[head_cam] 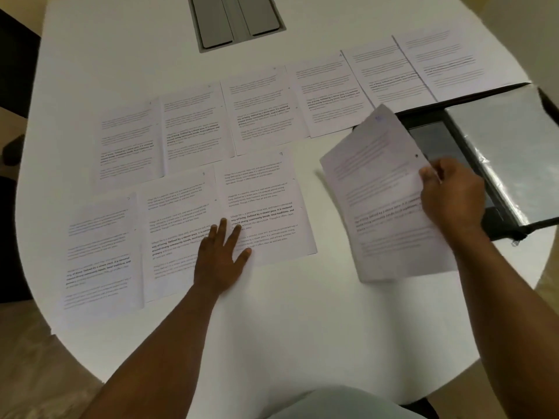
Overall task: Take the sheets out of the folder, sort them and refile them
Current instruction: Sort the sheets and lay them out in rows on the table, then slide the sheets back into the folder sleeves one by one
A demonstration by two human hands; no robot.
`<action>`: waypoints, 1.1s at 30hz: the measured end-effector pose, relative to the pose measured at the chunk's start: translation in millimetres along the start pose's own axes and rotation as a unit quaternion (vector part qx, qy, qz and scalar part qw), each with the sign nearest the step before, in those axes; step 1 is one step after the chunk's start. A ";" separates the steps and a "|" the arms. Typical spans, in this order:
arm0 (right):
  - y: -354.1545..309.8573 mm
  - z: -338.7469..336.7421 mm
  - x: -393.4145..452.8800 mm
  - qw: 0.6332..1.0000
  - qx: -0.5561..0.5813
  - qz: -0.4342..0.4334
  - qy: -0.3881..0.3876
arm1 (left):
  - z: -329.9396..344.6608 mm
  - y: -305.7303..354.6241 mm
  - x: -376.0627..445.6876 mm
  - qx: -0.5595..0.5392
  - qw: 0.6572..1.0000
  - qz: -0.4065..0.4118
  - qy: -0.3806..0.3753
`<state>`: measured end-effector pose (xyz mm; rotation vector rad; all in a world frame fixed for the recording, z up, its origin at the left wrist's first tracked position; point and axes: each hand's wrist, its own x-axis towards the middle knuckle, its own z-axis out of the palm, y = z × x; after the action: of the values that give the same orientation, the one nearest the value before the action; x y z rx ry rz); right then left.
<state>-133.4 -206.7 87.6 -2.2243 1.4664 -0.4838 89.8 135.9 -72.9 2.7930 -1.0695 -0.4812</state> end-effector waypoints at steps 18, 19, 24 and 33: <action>-5.8 129.1 88.1 0.966 0.089 0.095 -0.222 | 4.0 13.0 -2.4 -0.013 0.999 -0.026 -0.012; -6.0 129.3 86.1 0.973 0.046 0.069 -0.215 | 3.3 13.2 -1.8 -0.014 0.999 -0.027 -0.014; -8.1 129.3 59.6 0.973 -0.168 -0.059 -0.149 | 1.5 14.7 -3.0 -0.013 0.999 -0.038 -0.011; 30.0 116.0 -30.6 0.961 -0.135 -0.172 -0.167 | -18.5 46.1 -27.8 -0.021 0.999 -0.022 0.020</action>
<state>-109.3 -170.2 -28.1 -2.6346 1.0242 0.0017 47.4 120.0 -38.5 2.7821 -0.9802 -0.4445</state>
